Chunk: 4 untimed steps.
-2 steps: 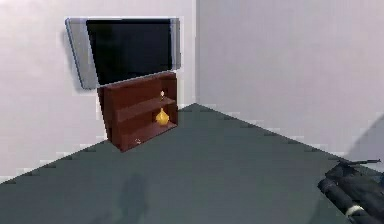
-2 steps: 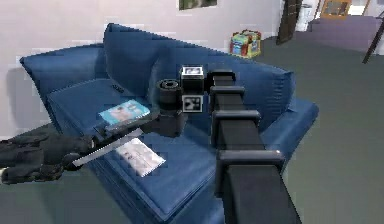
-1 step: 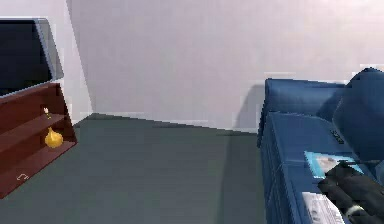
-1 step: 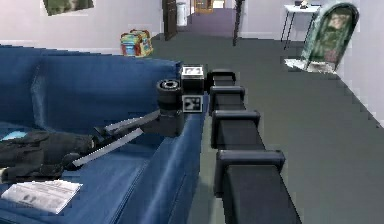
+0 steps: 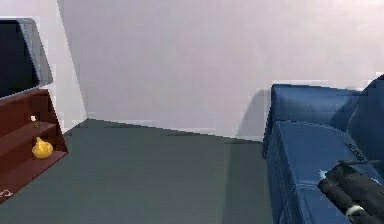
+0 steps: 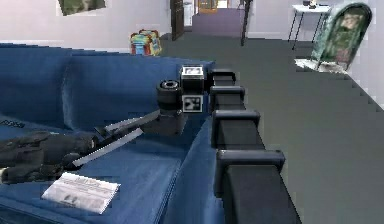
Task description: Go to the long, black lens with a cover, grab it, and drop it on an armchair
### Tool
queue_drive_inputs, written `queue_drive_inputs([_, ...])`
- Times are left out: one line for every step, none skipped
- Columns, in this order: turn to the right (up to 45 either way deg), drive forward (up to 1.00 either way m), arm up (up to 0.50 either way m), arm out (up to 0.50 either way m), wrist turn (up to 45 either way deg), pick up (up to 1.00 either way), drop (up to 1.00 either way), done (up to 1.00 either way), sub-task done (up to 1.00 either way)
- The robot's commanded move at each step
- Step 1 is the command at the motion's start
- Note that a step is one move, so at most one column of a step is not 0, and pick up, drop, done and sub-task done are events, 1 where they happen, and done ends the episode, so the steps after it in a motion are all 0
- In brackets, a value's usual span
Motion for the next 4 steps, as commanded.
queue_drive_inputs([-45.0, 0.0, 0.0, 0.0, 0.0, 0.0, 0.0, 0.0, 0.0])
queue_drive_inputs([-30.0, 0.0, 0.0, 0.0, 0.0, 0.0, 0.0, 0.0, 0.0])
queue_drive_inputs([0.0, 0.25, 0.0, 0.0, 0.0, 0.0, 0.0, 0.0, 0.0])
queue_drive_inputs([-45.0, 0.0, 0.0, 0.0, 0.0, 0.0, 0.0, 0.0, 0.0])
